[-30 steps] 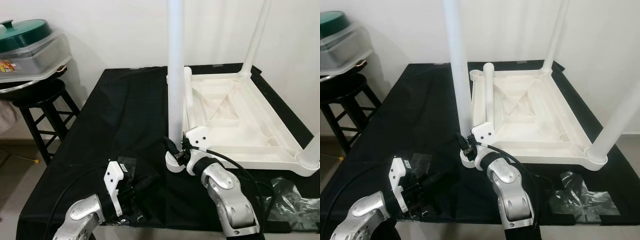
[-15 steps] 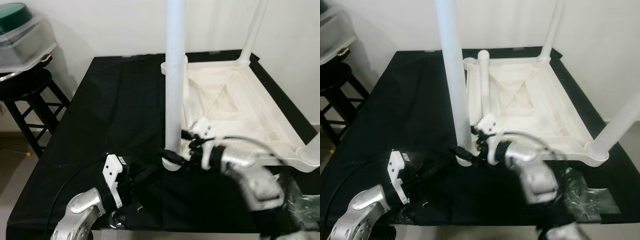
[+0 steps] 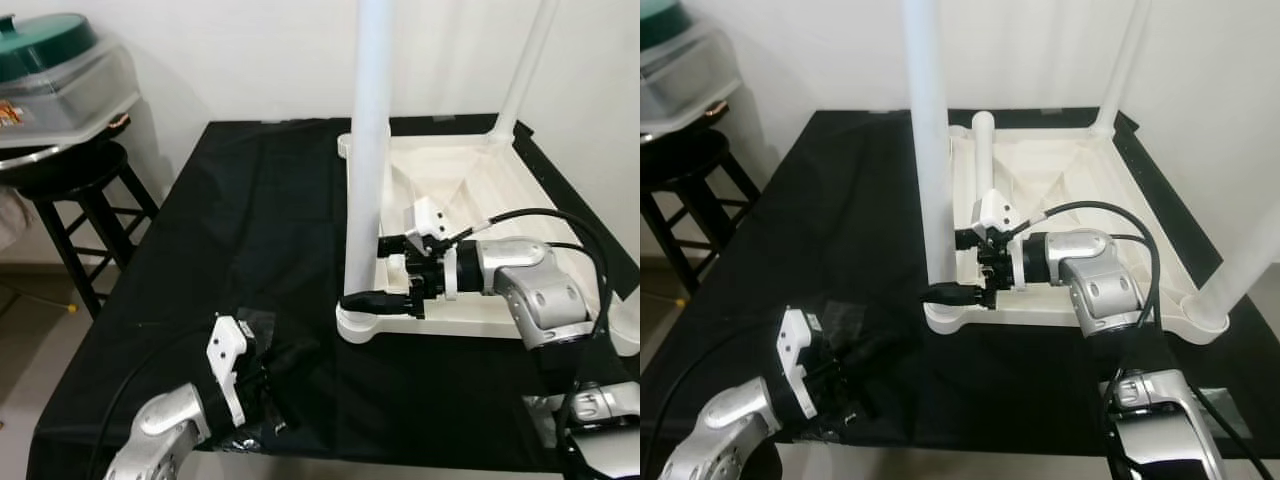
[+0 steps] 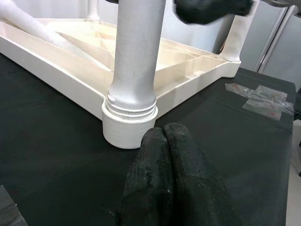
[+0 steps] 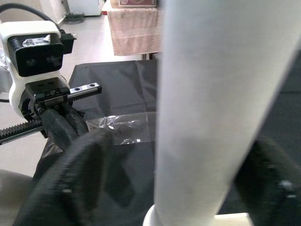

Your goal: Building children table

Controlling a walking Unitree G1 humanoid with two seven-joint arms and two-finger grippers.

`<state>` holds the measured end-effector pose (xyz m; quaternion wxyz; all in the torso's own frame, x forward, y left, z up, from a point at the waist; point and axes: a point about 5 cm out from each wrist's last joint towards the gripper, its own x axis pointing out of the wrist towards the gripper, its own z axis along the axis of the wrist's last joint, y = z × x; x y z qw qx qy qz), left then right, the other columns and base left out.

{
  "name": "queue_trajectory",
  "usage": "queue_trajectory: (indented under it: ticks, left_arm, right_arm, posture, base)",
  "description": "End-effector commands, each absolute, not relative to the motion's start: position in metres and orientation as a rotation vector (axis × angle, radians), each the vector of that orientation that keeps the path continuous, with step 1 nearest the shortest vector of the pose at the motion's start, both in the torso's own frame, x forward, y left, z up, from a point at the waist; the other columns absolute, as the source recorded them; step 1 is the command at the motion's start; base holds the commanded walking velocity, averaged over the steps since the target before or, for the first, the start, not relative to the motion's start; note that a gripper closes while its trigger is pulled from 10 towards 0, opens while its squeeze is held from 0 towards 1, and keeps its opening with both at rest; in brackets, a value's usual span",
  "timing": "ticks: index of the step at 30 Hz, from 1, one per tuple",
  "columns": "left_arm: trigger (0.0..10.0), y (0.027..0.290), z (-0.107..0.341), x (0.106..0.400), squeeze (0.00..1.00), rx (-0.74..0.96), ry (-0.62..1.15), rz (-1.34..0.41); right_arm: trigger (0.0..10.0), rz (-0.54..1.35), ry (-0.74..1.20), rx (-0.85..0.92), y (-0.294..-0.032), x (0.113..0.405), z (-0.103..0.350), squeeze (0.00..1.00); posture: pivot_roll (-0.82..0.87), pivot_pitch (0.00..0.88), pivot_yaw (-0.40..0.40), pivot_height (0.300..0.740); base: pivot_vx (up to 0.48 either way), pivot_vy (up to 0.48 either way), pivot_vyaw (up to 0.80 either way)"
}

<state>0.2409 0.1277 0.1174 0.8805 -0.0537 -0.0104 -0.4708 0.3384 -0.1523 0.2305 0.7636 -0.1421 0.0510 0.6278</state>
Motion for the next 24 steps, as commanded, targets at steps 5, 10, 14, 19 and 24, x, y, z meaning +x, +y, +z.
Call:
queue_trajectory:
  ticks: [5, 10, 14, 19, 24]
  left_arm:
    - [10.0, 0.13, 0.116, 0.238, 0.0, -0.078, -0.015, -0.978]
    - [10.0, 0.13, 0.117, 0.237, 0.0, -0.078, -0.017, -0.977]
    - [10.0, 0.13, 0.117, 0.236, 0.0, -0.08, -0.019, -0.976]
    - [10.0, 0.134, 0.119, 0.235, 0.0, -0.083, -0.021, -0.975]
    - [10.0, 0.136, 0.119, 0.237, 0.0, -0.079, -0.017, -0.976]
  right_arm:
    - [0.0, 1.512, 0.152, -0.264, -0.145, 0.339, 0.223, 0.0]
    - [0.0, 1.518, 0.177, -0.257, -0.149, 0.339, 0.219, 0.0]
    - [0.0, 1.466, 0.191, -0.249, -0.156, 0.337, 0.21, 0.0]
    - [0.0, 0.807, 0.274, -0.16, -0.12, 0.307, 0.142, 0.0]
    - [0.0, 0.556, 0.303, -0.08, -0.093, 0.277, 0.126, 0.0]
  posture:
    - [0.04, 0.118, 0.052, 0.74]
    - [0.04, 0.121, 0.052, 0.74]
    - [0.03, 0.131, 0.051, 0.74]
    - [0.02, 0.15, 0.054, 0.74]
    - [0.0, 0.141, 0.069, 0.74]
  base:
    - [0.0, 0.0, 0.0]
    - [0.0, 0.0, 0.0]
    - [0.0, 0.0, 0.0]
    - [0.0, 0.0, 0.0]
    - [0.0, 0.0, 0.0]
